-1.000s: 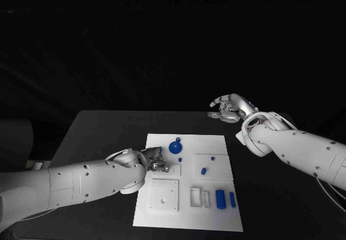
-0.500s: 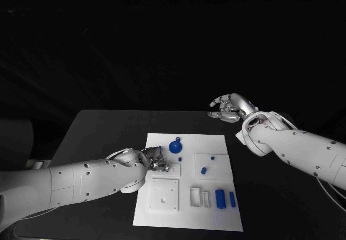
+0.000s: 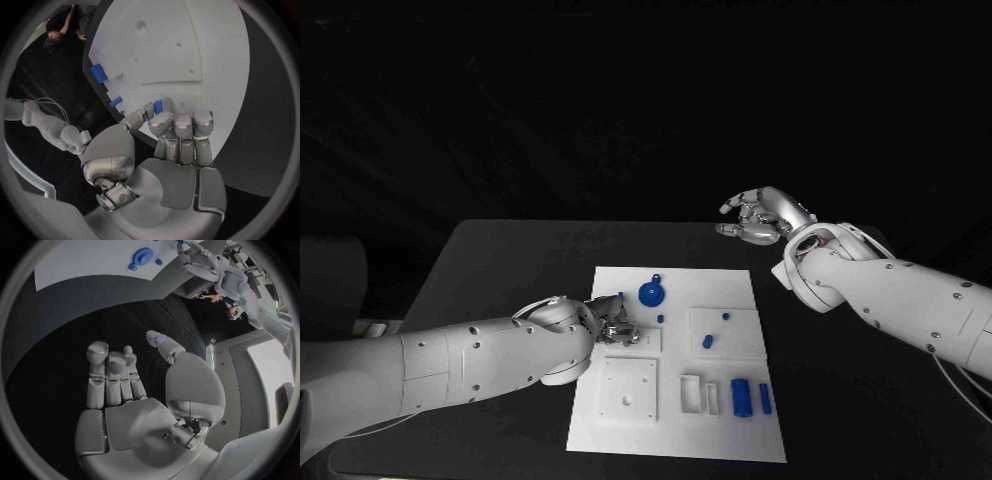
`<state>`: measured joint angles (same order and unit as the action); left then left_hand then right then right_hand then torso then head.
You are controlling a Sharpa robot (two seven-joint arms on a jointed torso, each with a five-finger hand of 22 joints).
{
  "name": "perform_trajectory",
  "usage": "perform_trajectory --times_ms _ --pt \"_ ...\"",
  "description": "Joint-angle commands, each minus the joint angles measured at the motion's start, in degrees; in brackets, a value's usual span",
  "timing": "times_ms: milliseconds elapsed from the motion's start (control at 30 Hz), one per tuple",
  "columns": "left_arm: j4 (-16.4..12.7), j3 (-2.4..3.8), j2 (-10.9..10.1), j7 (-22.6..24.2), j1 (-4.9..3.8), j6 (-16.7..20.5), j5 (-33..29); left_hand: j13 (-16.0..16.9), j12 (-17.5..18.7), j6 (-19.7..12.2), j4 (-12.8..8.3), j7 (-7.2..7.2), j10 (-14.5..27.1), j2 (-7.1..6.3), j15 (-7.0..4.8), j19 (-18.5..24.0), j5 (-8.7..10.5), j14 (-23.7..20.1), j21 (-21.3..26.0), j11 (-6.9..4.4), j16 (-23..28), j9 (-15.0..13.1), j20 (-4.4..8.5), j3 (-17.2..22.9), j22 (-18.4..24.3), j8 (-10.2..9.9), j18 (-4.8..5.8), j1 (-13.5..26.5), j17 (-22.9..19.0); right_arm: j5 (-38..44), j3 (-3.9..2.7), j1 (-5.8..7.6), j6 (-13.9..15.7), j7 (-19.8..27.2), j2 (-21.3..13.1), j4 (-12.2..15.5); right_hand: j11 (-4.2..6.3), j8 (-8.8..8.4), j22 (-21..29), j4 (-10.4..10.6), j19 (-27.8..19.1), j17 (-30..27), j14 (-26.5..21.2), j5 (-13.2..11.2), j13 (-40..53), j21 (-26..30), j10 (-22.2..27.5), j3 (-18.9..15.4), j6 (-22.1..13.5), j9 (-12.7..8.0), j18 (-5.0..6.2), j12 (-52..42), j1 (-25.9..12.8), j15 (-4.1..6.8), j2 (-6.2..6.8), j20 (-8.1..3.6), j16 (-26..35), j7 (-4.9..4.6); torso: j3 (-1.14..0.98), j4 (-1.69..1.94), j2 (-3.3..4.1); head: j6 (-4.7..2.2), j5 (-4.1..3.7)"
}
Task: Assemble the parts on the task board
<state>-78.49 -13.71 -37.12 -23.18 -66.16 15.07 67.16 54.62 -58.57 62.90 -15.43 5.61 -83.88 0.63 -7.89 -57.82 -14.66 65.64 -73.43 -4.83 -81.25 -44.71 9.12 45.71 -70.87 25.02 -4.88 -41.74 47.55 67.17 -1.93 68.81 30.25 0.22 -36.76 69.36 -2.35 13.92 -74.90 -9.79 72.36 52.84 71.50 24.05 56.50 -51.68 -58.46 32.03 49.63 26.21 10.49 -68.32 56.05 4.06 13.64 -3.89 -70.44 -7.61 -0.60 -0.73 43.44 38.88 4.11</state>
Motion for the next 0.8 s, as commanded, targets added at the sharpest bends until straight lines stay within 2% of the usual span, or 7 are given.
perform_trajectory --times_ms 33,500,800 --pt "-0.14 -0.09 0.14 0.37 0.13 -2.17 -0.72 -0.13 -0.35 9.28 -0.34 -7.20 3.11 1.00 -5.27 0.51 -1.38 4.36 -0.42 -2.85 -0.31 0.57 6.63 0.17 0.17 0.40 -3.10 0.31 0.10 -0.02 -0.02 0.00 -0.83 0.03 0.04 0.01 0.00 0.24 -0.67 0.01 0.10 -0.07 0.15 0.50 -0.09 0.40 0.39 -0.11 -1.00 -0.09 4.51 -0.40 0.03 -0.06 -0.70 -0.33 -0.01 -1.29 0.01 -0.04 -0.01 0.01 0.07" --pt "0.32 -0.06 0.30 0.31 0.12 -2.31 -1.45 -0.31 -0.45 9.25 -0.70 -7.21 3.18 1.73 -5.25 0.73 -1.75 4.30 -0.72 -2.85 -0.35 0.87 6.65 0.33 0.44 0.53 -3.15 0.75 0.11 -0.02 -0.02 -0.03 -0.96 0.05 0.18 -0.11 -0.01 0.24 -0.70 0.06 0.14 -0.08 0.15 1.17 -0.22 0.43 0.41 -0.05 -1.02 -0.13 4.51 -0.50 -0.01 -0.07 -0.80 -0.33 -0.02 -1.30 0.00 -0.07 0.03 0.00 0.04" --pt "0.89 -0.04 0.65 0.01 0.09 -4.65 -2.57 -0.43 -0.46 9.16 -0.99 -7.21 3.22 1.91 -5.24 0.87 -1.74 4.25 -0.87 -2.85 -0.35 1.02 6.69 0.63 0.58 0.57 -3.21 0.56 0.10 -0.02 -0.02 -0.05 -1.27 -0.04 0.25 -0.24 -0.02 0.24 -0.71 0.07 0.15 -0.08 0.15 1.41 -0.27 0.45 0.43 -0.04 -1.04 -0.15 4.51 -0.53 -0.04 -0.08 -0.83 -0.32 -0.02 -1.30 -0.02 -0.12 0.01 0.03 -0.04"
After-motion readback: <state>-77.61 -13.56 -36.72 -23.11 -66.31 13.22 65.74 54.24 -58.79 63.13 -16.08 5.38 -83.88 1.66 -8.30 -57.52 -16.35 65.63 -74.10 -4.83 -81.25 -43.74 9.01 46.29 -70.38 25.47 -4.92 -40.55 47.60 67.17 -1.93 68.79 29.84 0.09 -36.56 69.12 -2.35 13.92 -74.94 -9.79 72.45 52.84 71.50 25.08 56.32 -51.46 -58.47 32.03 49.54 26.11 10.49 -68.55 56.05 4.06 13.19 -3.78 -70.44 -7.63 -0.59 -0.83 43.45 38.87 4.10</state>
